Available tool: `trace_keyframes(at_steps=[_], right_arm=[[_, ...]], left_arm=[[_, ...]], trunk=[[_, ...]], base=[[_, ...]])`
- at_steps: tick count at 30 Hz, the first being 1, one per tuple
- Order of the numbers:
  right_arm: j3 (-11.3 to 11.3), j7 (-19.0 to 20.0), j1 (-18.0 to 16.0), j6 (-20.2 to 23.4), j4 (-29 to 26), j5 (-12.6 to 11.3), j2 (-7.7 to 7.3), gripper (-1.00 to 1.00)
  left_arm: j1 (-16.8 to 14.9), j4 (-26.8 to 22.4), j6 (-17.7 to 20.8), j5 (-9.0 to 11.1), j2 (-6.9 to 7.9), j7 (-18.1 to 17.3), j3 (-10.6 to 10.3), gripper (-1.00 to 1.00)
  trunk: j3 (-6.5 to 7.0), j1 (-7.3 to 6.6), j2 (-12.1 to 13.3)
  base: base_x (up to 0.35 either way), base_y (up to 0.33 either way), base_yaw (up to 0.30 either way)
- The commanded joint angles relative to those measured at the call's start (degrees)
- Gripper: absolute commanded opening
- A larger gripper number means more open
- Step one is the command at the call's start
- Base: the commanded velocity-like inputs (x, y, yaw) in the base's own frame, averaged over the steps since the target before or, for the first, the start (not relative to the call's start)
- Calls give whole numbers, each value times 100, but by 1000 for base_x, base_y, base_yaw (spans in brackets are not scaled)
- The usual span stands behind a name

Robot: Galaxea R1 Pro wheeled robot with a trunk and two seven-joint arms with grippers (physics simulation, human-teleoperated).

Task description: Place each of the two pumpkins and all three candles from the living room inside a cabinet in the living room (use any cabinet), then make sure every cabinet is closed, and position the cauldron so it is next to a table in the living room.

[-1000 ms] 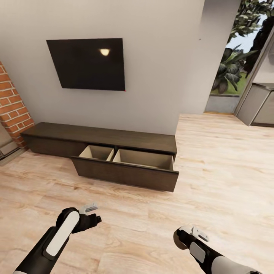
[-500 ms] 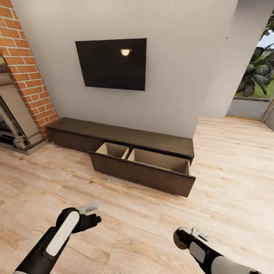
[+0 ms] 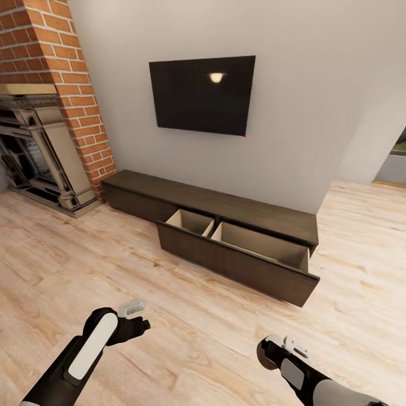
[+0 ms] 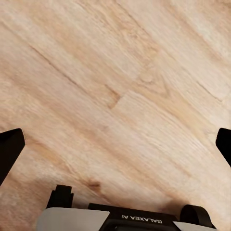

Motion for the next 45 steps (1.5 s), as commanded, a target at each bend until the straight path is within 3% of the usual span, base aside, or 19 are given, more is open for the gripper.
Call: trace_keyframes(at_steps=[1, 23, 45], right_arm=[[50, -25, 0, -9, -12, -47, -3, -100], [52, -25, -1, -9, -11, -47, -3, -100], [59, -25, -1, -10, -9, -46, -3, -100]], left_arm=[[-6, -3, 1, 55, 5, 60, -15, 100], [-6, -3, 3, 56, -1, 59, -24, 100], [-6, -3, 3, 63, 2, 59, -24, 100]], trunk=[[-5, 1, -2], [-5, 1, -2], [-5, 1, -2]], base=[[116, 0, 292], [15, 0, 292], [102, 0, 292]])
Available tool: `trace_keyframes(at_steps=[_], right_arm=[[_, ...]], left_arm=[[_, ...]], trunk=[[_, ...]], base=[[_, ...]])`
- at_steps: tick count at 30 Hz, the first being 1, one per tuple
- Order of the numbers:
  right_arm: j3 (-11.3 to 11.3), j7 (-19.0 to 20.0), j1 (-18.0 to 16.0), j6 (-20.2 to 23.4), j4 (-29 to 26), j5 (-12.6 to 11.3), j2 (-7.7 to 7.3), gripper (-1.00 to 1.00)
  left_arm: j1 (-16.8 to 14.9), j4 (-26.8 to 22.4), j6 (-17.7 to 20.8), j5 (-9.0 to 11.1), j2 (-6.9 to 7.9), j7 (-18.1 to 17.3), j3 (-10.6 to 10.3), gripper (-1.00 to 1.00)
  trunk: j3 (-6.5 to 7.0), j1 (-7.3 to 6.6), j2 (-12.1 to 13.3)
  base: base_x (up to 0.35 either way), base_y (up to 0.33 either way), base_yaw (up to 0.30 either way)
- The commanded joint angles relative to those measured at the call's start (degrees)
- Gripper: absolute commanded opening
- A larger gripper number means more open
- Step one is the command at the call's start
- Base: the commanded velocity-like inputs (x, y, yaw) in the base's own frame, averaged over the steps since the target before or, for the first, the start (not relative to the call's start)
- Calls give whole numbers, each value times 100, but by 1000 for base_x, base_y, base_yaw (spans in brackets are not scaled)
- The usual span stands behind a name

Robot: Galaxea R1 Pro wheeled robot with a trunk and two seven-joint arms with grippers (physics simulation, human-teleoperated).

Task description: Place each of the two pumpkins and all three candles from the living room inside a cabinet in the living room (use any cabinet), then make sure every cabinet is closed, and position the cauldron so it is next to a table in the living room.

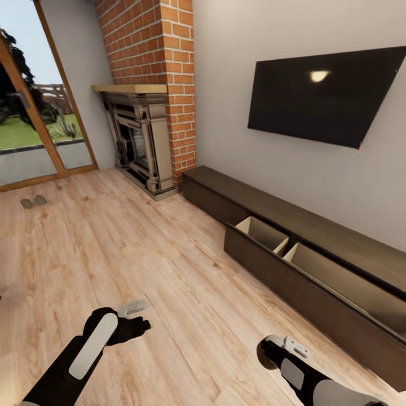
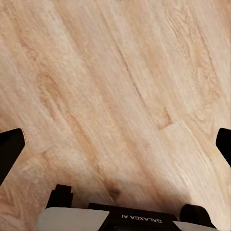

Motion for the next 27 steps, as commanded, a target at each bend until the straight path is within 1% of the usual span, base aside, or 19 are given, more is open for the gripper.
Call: trace_keyframes(at_steps=[1, 27], right_arm=[[50, -25, 0, -9, -12, -46, -3, -100], [50, -25, 3, -8, -18, -47, -4, -100]], left_arm=[[-6, -3, 1, 56, 6, 60, -15, 100], [-6, -3, 1, 56, 7, 59, -15, 100]], trunk=[[-5, 1, -3], [-5, 1, -3]], base=[[112, 0, 292], [119, 0, 287]])
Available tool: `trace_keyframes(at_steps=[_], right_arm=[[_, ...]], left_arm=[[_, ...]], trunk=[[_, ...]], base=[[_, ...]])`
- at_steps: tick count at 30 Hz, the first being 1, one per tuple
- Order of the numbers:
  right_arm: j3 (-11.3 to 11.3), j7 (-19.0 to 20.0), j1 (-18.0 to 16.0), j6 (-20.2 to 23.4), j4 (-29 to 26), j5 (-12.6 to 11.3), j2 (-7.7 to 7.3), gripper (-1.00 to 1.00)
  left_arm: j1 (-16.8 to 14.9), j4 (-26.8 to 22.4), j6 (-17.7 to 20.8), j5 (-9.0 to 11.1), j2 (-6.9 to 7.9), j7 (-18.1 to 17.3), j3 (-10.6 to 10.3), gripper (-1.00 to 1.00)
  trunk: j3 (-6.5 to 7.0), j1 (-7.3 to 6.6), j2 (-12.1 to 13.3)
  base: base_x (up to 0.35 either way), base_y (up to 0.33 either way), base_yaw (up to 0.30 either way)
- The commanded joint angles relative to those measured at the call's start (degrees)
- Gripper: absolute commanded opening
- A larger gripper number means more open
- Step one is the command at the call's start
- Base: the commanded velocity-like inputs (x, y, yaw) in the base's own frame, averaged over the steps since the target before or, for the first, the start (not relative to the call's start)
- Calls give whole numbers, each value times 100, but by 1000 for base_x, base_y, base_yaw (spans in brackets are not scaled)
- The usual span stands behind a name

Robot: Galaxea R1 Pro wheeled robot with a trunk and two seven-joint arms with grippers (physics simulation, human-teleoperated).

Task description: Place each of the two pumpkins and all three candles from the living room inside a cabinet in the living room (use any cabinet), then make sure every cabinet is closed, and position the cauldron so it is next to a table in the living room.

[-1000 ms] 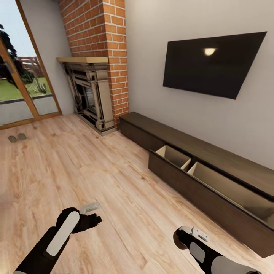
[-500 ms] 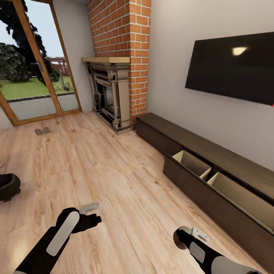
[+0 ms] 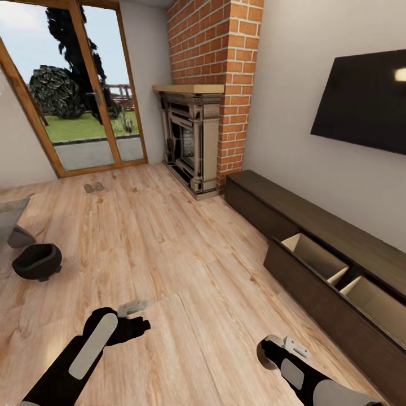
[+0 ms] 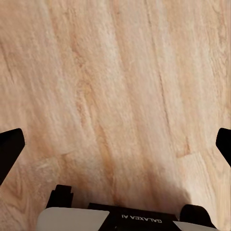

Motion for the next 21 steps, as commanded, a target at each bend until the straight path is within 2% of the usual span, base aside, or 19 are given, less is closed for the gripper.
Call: trace_keyframes(at_steps=[1, 10, 21], right_arm=[[49, -25, 0, -9, -10, -47, -3, -100], [49, -25, -1, -9, -12, -42, -1, -100], [49, -25, -4, -16, -10, -39, -1, -100]], left_arm=[[-6, -4, 1, 56, 3, 58, -15, 100], [-6, -4, 1, 65, 2, 59, -18, 100], [-6, 1, 1, 65, -3, 56, -23, 100]], trunk=[[-5, 1, -2], [-5, 1, -2], [34, 1, -2]], base=[[127, 0, 96], [128, 0, 39], [146, 0, 238]])
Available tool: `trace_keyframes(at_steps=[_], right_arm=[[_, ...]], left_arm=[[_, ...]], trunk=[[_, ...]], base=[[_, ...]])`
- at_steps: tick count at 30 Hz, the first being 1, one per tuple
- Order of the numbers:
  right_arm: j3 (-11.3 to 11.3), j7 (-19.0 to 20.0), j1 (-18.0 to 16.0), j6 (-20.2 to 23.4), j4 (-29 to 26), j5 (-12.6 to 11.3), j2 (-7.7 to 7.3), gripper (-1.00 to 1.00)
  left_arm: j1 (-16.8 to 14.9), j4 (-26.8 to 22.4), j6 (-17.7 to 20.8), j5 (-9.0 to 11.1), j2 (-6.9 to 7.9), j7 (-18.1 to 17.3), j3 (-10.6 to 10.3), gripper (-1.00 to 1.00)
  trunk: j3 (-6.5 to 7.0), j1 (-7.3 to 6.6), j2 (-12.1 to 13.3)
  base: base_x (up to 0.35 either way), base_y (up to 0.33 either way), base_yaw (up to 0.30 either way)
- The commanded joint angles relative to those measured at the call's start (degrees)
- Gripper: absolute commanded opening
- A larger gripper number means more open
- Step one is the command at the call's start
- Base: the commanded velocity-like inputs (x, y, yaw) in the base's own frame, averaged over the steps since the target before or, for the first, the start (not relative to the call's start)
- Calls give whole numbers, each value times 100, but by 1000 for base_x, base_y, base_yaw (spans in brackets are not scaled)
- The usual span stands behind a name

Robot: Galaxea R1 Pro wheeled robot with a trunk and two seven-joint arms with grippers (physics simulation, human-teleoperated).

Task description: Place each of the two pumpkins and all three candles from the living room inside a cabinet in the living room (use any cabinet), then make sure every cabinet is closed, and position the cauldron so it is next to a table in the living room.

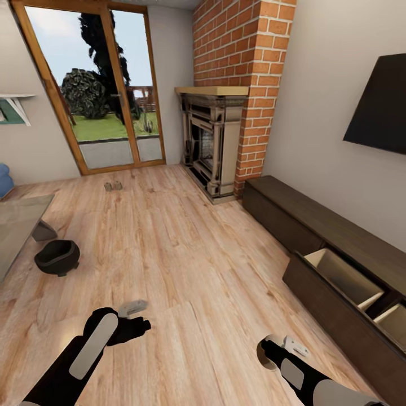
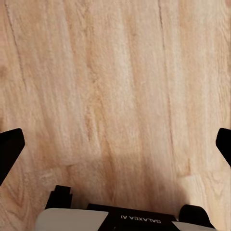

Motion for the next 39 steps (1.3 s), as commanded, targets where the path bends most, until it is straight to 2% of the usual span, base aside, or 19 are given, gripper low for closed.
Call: trace_keyframes(at_steps=[1, 15, 27, 39], right_arm=[[49, -25, 0, -10, -11, -50, -3, -100], [49, -25, 3, -3, -12, -56, -3, -100], [49, -25, 1, -2, -14, -57, -3, -100], [49, -22, 2, -2, -14, -57, -3, -100]], left_arm=[[-6, -5, 0, 56, 4, 59, -15, 100], [-6, -8, 0, 56, 7, 55, -15, 100], [-6, -4, 0, 56, 4, 57, -23, 100], [-6, 0, 0, 56, 6, 57, -24, 100]], trunk=[[0, 1, -2], [55, 1, -2], [57, 1, -2], [57, 1, -2]], base=[[163, 0, 262], [180, 0, 252], [191, 0, 24], [191, 0, 109]])
